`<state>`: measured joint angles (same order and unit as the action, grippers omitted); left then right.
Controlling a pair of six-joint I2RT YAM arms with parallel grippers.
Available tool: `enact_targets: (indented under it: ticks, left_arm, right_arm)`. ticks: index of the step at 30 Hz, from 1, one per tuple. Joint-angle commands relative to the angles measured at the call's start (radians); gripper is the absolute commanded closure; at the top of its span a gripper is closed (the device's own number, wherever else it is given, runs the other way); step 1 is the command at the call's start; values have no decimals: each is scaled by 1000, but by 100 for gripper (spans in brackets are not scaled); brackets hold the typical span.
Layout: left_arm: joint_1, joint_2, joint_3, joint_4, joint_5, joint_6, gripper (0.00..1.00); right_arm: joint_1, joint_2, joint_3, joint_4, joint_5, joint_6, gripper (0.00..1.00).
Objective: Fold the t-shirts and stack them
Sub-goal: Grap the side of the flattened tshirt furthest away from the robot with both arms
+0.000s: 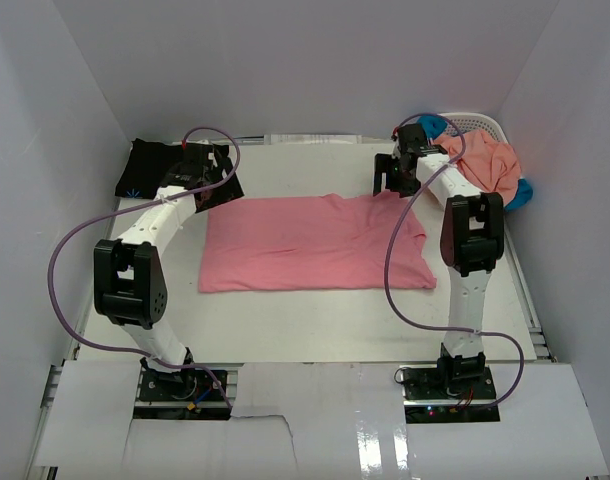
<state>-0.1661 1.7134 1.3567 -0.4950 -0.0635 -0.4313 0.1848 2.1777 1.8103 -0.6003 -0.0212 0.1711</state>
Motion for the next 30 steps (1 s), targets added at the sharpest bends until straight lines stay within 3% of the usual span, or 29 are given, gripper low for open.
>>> enact_targets:
  ticks: [1, 11, 15, 18, 19, 21, 22, 25, 30]
  left_arm:
    - [0, -9, 36, -2, -7, -3, 8]
    - [-1, 5, 41, -2, -13, -1, 8]
    - [-1, 8, 39, -2, -18, 0, 8]
    - [-1, 9, 39, -2, -19, 2, 8]
    - [0, 8, 39, -4, -21, 0, 8]
    - [-1, 9, 39, -2, -21, 2, 8]
    - [-1, 9, 39, -2, -21, 0, 8]
    - [-1, 8, 38, -4, -21, 2, 8]
    - [-1, 8, 39, -5, -15, 3, 8]
  right_arm:
    - [-15, 42, 70, 37, 18, -28, 16]
    - [-31, 126, 127, 66, 32, -42, 19]
    - [-33, 140, 133, 88, -2, -50, 26]
    - [-33, 143, 138, 109, -14, -56, 37]
    - [-33, 146, 144, 106, -19, -59, 48]
    - [-33, 146, 149, 103, -39, -59, 60]
    - [-33, 137, 146, 103, -57, -61, 73]
    - [-33, 96, 112, 112, -103, -73, 92]
    - [-33, -31, -12, 177, -189, -94, 92]
